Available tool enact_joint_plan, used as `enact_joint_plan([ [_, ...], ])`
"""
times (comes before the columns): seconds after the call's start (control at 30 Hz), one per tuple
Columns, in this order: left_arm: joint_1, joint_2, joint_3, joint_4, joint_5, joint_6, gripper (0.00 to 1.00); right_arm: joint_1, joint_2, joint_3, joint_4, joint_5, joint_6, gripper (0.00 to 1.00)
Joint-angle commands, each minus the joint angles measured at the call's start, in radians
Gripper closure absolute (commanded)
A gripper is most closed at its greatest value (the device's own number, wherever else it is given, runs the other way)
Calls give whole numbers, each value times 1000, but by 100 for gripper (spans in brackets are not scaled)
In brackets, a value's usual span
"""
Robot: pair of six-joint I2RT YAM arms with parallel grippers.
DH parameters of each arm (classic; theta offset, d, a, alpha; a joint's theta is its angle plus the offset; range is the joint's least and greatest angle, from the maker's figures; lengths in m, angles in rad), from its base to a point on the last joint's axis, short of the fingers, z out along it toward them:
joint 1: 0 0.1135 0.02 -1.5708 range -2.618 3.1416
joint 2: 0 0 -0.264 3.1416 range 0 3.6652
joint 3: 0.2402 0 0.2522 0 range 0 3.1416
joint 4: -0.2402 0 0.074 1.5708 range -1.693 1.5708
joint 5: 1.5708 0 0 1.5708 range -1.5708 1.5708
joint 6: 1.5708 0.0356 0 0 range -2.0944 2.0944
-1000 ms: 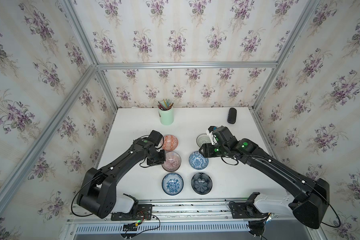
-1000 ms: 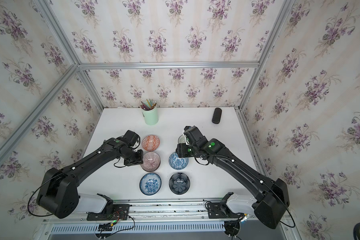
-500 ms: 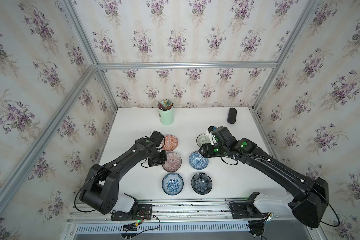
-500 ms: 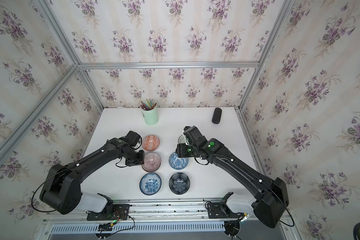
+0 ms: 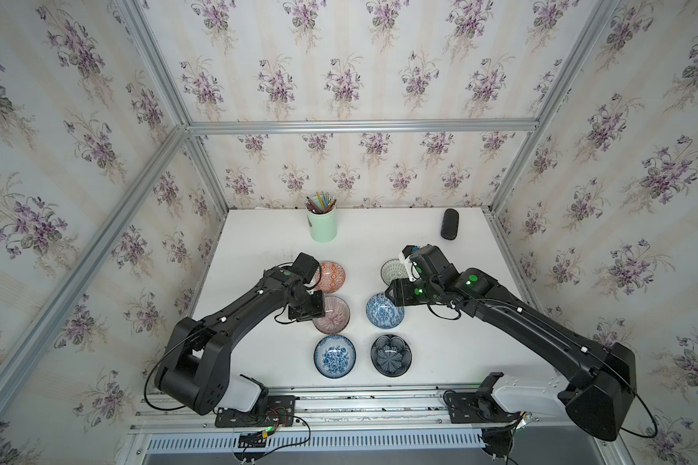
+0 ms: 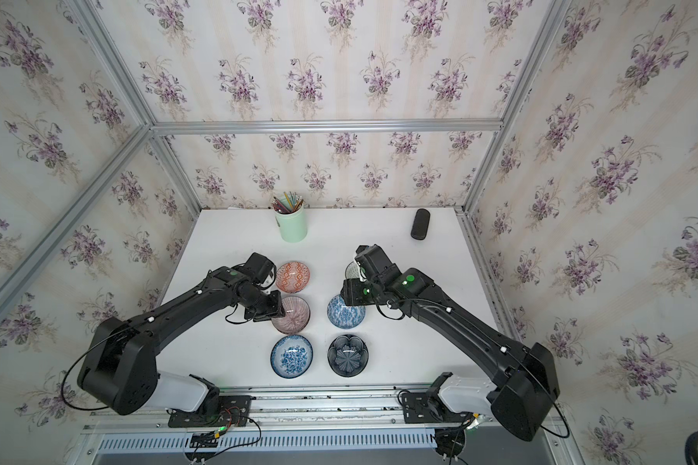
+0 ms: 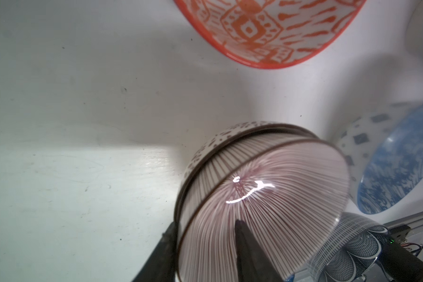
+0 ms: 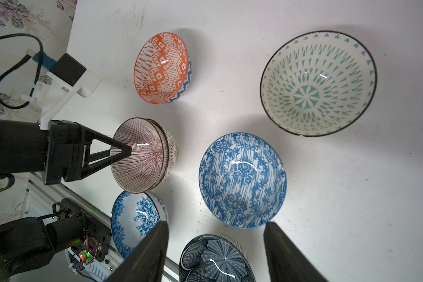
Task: Stack the bowls
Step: Place the bowl on the bowl.
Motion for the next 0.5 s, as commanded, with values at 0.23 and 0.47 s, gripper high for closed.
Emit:
enact_joint_plan([
  [0.23,2,-19,36,-72,-37,23,49,1,-10,-11,11,-6,-6,33],
  [0.47,2,-19,18,-66,-41,21,76,1,-18,-27,10,-6,-5,33],
])
